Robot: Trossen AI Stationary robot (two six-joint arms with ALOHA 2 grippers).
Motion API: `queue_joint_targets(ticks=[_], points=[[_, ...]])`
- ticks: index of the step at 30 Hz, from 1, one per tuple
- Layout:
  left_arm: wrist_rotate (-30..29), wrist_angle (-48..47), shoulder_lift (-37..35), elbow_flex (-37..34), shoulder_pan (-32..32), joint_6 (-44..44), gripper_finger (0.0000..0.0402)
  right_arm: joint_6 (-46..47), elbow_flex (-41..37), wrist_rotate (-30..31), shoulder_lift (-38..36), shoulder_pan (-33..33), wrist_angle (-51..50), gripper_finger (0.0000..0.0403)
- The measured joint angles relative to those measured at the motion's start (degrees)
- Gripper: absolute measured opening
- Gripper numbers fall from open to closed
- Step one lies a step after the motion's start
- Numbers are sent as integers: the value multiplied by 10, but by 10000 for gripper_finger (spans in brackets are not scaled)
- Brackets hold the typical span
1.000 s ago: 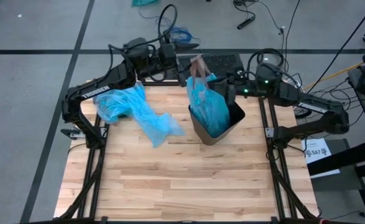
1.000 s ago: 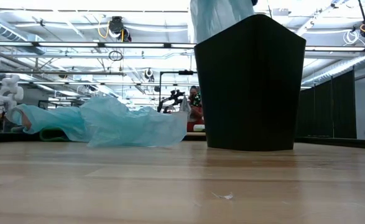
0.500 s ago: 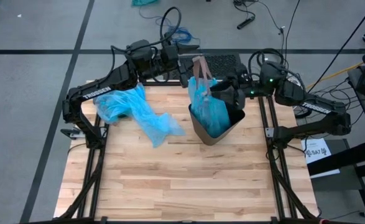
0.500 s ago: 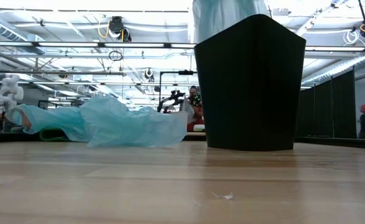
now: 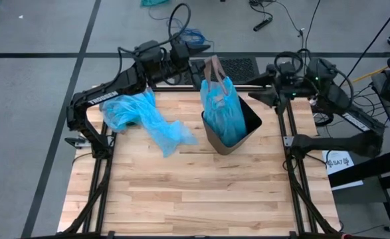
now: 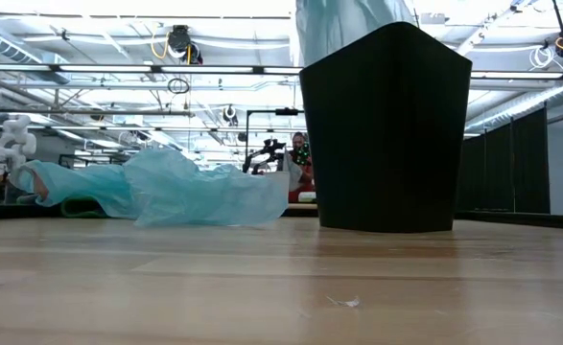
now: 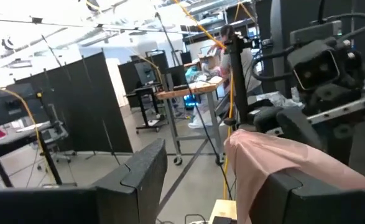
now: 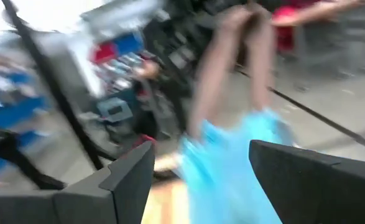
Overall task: Place trash/remove bag and relplace
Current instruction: Remove the blue trash bag from the trash bin
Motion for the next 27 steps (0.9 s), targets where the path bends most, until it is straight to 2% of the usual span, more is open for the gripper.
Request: queue_joint_targets(ticks=[5, 9, 17, 27], points=[[-1, 3, 0, 0, -1, -37, 185, -97, 0, 82, -16, -18, -157, 256], [-1, 1, 0, 7, -1, -57, 185, -133, 0, 96, 7, -16, -171, 256], [-17, 1, 1, 31, -2, -59, 185, -176, 0, 95, 94, 12, -102, 256], [-19, 1, 0, 38, -29, -59, 185, -167, 0, 91, 250, 22, 149, 256]])
